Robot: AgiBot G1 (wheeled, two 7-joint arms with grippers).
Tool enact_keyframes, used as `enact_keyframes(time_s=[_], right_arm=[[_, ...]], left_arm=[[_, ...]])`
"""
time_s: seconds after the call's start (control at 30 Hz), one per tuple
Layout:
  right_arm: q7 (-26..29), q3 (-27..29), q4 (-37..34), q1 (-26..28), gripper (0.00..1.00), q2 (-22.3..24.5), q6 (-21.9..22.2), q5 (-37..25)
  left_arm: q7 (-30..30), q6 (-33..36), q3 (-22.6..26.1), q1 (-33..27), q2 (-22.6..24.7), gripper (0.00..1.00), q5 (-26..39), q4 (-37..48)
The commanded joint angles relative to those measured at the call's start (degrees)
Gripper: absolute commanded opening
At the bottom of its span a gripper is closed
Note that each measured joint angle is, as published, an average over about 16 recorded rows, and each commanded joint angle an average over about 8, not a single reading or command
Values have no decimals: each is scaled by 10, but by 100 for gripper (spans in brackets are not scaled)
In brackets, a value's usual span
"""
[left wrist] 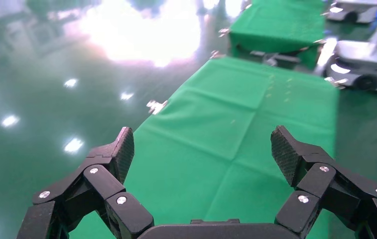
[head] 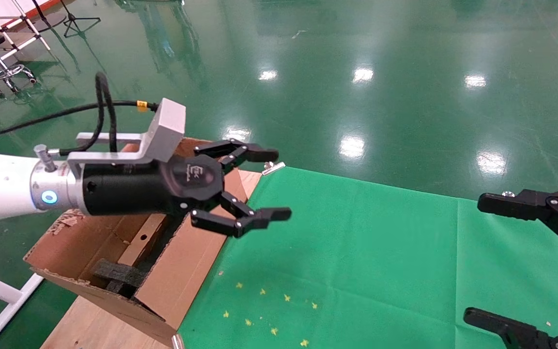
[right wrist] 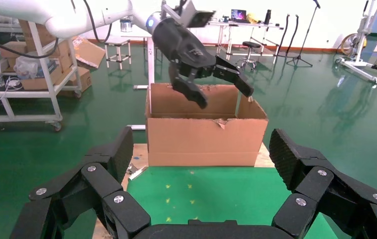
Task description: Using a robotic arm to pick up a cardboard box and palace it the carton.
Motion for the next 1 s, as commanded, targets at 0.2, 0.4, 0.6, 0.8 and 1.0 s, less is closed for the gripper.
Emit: enact_keyframes(time_s=[0.2,0.4,0.6,0.8,1.0], right_arm=[[0,0,0,0,100,0,0,0],[0,0,0,0,100,0,0,0],[0,0,0,0,100,0,0,0],[0,0,0,0,100,0,0,0],[0,0,0,0,100,0,0,0]], left_arm=[[5,7,-28,45,2,100,-53,-68],[9,13,-49,79,3,100,-93,-121],[11,17,-62,101,4,100,-120,-155],[12,17,-64,103,4,100,-123,-157],[12,17,-62,99,4,100,-118,-151]])
